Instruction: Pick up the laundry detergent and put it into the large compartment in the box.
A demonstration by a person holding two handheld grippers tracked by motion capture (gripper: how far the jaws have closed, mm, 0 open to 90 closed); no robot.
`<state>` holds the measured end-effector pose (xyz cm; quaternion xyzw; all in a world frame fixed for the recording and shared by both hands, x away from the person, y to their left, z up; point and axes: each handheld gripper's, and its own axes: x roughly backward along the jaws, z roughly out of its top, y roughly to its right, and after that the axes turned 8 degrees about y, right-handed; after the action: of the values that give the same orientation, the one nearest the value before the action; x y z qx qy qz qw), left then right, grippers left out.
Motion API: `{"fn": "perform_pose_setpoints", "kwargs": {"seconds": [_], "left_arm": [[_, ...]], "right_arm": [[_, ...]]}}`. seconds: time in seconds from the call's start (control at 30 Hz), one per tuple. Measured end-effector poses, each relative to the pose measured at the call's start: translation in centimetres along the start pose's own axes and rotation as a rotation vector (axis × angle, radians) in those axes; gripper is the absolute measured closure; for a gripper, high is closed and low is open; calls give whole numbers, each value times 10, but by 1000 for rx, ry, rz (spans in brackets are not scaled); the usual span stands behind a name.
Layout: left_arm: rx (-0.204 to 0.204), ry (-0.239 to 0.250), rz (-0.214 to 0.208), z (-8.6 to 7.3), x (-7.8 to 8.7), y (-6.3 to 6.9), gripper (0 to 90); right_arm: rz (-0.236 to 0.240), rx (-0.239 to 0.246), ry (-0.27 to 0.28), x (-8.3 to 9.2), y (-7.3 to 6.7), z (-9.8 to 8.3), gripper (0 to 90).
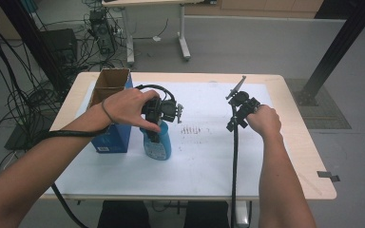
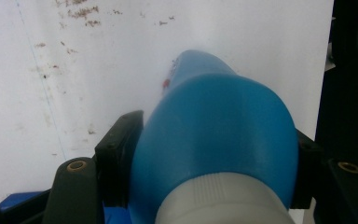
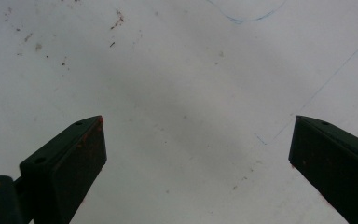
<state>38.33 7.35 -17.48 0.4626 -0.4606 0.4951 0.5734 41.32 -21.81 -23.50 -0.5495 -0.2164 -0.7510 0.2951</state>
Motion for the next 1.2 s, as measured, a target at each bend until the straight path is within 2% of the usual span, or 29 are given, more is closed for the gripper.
{"fn": "perform_pose_setpoints", "kwargs": {"seconds": [1.2], "left_arm": [[12, 4, -1, -1, -1, -2, 350]], "right_arm": [[2, 18, -4, -1, -2, 5, 39]]}}
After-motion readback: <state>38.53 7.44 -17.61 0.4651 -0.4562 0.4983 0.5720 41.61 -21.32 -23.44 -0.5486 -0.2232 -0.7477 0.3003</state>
